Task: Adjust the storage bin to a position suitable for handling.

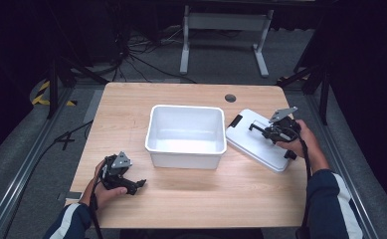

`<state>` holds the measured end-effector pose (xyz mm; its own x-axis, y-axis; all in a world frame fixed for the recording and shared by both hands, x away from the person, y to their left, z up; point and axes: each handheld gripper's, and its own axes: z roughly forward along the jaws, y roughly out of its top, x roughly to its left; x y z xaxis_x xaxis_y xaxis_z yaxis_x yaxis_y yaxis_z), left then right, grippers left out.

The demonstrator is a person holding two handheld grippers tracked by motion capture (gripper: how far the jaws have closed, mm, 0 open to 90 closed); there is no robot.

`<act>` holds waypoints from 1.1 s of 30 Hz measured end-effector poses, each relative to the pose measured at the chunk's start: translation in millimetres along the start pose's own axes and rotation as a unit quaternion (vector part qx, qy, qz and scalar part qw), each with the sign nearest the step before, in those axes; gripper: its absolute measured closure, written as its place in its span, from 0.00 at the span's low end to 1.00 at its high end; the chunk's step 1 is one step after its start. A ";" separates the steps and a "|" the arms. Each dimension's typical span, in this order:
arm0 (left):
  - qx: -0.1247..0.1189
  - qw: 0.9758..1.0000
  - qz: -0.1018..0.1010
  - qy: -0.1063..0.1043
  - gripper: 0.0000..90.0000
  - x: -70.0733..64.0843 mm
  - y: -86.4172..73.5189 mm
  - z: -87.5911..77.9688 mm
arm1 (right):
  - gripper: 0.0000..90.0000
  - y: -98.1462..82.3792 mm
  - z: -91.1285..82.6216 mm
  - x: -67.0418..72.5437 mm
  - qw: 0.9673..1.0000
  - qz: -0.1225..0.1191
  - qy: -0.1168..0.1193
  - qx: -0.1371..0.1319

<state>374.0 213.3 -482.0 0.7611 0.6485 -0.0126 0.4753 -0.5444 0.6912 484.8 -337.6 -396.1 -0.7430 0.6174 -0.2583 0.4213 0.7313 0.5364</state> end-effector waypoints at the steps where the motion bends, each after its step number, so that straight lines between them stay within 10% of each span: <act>1: 0.000 1.000 0.000 0.000 0.02 0.0 0.0 0.0 | 0.77 0.6 -0.5 0.1 1.000 -0.002 -0.003 -0.001; 33: 0.002 1.000 0.006 -0.008 0.02 1.4 0.5 0.1 | 0.56 21.6 -47.4 18.2 0.996 0.023 0.006 -0.081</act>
<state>375.3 213.8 -481.7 0.7739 0.6331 -0.0153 0.4673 -0.5547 0.6884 455.8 -324.3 -351.2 -0.7314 0.6453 -0.2205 0.3673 0.6453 0.6699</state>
